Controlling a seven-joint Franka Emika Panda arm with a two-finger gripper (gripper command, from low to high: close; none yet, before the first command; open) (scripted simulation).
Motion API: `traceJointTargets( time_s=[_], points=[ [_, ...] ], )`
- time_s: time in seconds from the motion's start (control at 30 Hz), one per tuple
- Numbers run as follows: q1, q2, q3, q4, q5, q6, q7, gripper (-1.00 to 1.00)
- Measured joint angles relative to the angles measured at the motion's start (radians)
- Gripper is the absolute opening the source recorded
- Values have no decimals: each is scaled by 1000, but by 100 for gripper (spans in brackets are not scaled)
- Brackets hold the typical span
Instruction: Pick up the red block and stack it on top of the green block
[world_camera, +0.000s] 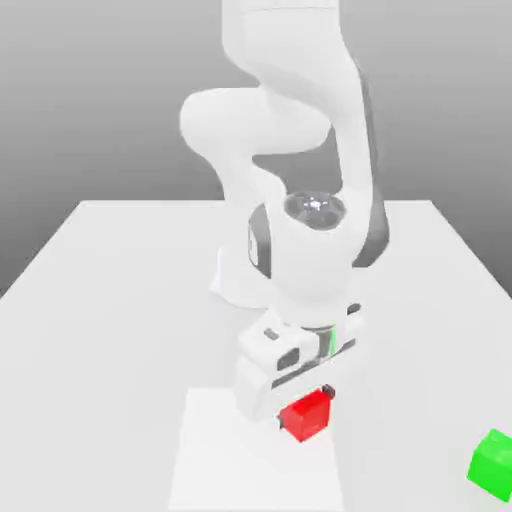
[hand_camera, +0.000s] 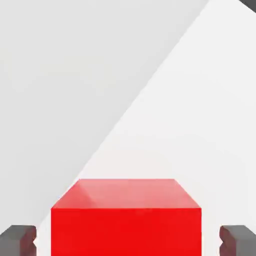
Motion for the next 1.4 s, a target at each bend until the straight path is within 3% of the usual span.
traceJointTargets(
  time_s=[0.17,0.63,0.77,1.0,1.4],
  points=[
    [-2,-12,4,0,3,-10,-1,-100],
    [-27,-239,45,-28,76,-211,-54,-100],
    [-73,-224,109,34,117,-251,-69,-100],
    [23,-167,177,164,134,-319,-52,-100],
    [128,-43,223,388,34,-432,71,-100]
  ],
)
